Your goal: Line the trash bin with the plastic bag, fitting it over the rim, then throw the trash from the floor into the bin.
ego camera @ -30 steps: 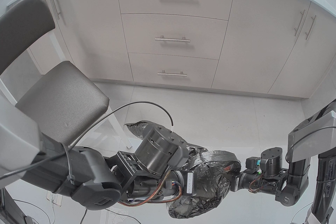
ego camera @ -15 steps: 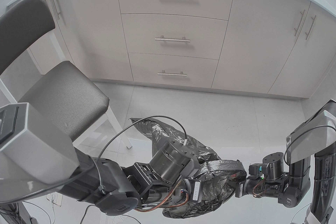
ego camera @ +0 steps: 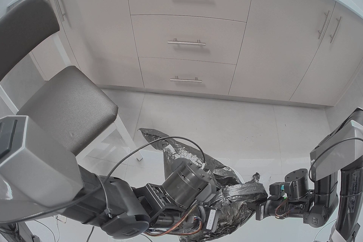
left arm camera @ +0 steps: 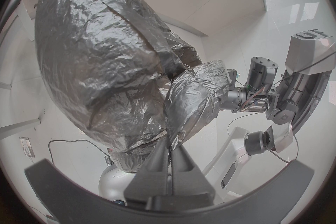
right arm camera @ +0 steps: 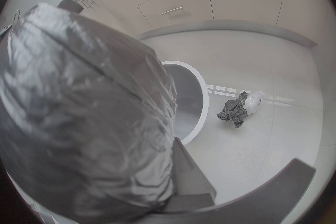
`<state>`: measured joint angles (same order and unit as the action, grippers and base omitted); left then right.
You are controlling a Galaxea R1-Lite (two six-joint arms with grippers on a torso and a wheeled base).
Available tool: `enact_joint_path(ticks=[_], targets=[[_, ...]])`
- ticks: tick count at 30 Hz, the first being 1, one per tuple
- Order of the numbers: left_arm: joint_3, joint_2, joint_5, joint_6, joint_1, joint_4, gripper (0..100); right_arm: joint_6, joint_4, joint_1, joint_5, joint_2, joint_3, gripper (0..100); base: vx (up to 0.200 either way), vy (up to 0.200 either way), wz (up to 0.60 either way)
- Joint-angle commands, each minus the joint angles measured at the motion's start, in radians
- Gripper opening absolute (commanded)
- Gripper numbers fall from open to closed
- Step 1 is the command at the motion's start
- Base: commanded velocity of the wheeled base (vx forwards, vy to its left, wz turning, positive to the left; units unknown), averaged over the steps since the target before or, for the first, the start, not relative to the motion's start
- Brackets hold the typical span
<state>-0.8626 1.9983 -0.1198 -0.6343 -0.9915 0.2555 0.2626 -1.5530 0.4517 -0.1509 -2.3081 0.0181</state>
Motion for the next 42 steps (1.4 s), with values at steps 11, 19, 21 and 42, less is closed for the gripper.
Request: enact_joint_path(ticks=[11, 19, 21, 42], targets=[[0.004, 0.105, 0.003, 0.008, 0.019, 0.056, 0, -0.008, -0.018, -0.071, -0.004, -0.129, 0.054, 0, 0.000, 0.000, 0.00], [0.019, 0.143, -0.006, 0.074, 0.019, 0.065, 0, -0.042, -0.018, -0.077, 0.013, -0.128, 0.054, 0, 0.000, 0.000, 0.00], [0.036, 0.145, -0.006, 0.074, 0.016, 0.099, 0, -0.048, -0.018, -0.082, 0.017, -0.128, 0.054, 0, 0.000, 0.000, 0.00], [0.174, 0.175, -0.063, 0.076, 0.022, 0.413, 0, -0.097, -0.018, -0.113, -0.033, -0.004, 0.023, 100, 0.000, 0.000, 0.00]])
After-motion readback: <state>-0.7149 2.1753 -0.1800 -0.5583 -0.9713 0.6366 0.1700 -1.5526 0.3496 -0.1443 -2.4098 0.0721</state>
